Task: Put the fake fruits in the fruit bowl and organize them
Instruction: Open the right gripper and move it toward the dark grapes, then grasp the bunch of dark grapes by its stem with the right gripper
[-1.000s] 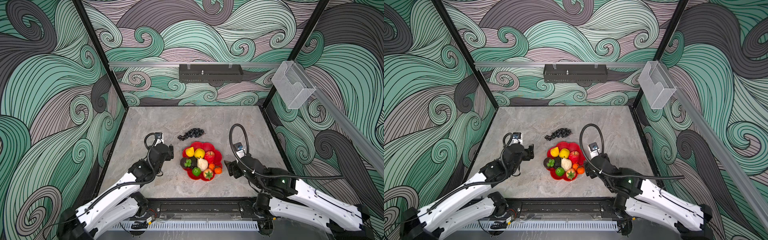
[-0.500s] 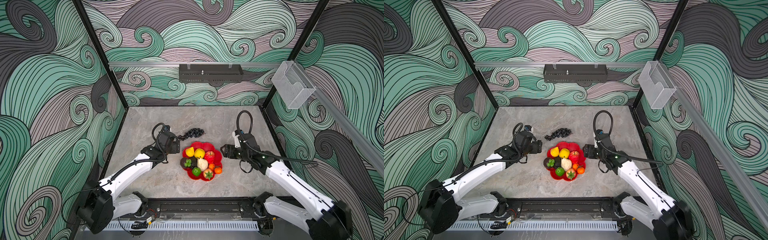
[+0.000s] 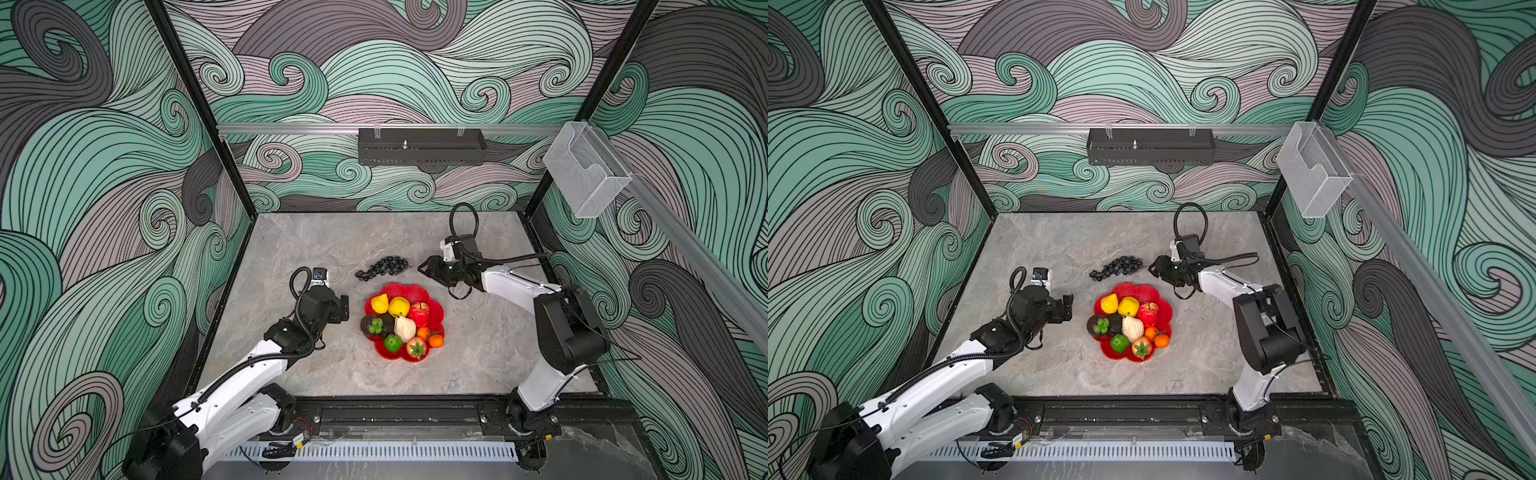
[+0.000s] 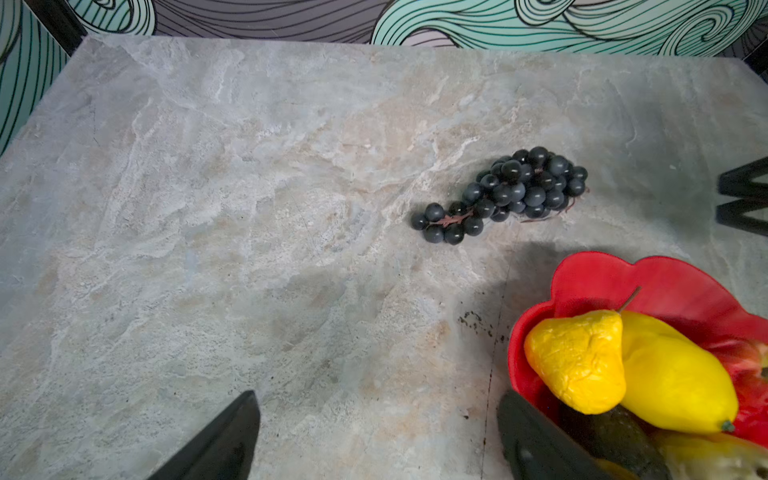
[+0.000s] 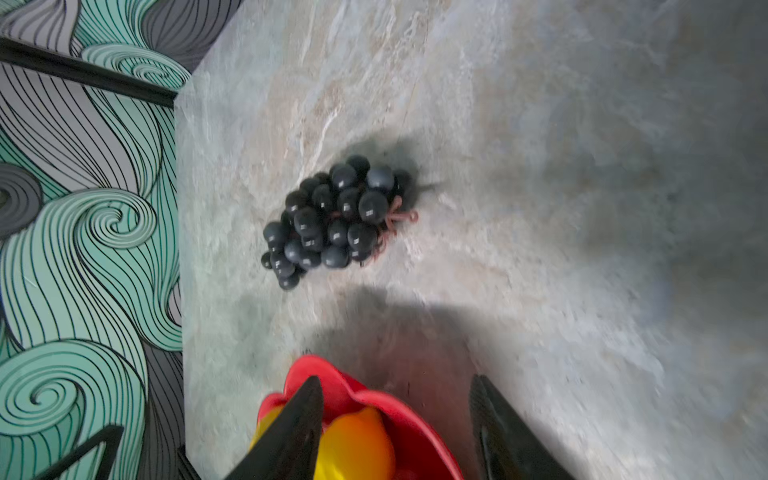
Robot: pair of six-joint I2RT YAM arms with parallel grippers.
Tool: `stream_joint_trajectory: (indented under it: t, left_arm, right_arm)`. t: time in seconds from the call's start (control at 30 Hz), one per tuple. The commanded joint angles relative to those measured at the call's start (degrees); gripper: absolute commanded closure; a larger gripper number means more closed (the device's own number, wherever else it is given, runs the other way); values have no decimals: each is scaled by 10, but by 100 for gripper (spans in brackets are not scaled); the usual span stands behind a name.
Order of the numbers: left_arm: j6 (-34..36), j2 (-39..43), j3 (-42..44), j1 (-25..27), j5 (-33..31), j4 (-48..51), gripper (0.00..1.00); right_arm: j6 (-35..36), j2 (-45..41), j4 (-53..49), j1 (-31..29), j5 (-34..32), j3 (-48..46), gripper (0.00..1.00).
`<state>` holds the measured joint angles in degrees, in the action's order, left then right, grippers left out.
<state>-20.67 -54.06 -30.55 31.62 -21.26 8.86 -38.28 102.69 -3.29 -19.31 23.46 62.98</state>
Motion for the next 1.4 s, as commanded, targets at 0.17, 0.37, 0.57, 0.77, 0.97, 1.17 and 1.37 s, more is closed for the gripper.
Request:
stream_joint_trajectory:
  t: [0.17,0.37,0.57,0.77,0.97,1.17,1.37]
  left_arm:
    - [-2,8,-21,-4,-9,27,8]
    - [6,19,4,-4,-17,-9,6]
    - [5,2,-9,-3,-14,5,6]
    - [3,3,-10,-4,-16,8,3]
    - [1,5,-11,-4,-21,12,3]
    - [1,12,-7,-4,-27,12,3]
    - [0,10,-8,-4,-26,13,3]
  right_arm:
    - [-21,111,58,31,86,73,56]
    - [-46,174,100,30,104,96,60]
    - [-70,205,128,29,132,105,66]
    - [-84,216,154,28,147,102,69]
    - [-83,224,158,21,153,109,73]
    - [-81,223,156,16,153,114,77]
    - [-65,223,145,12,151,126,82]
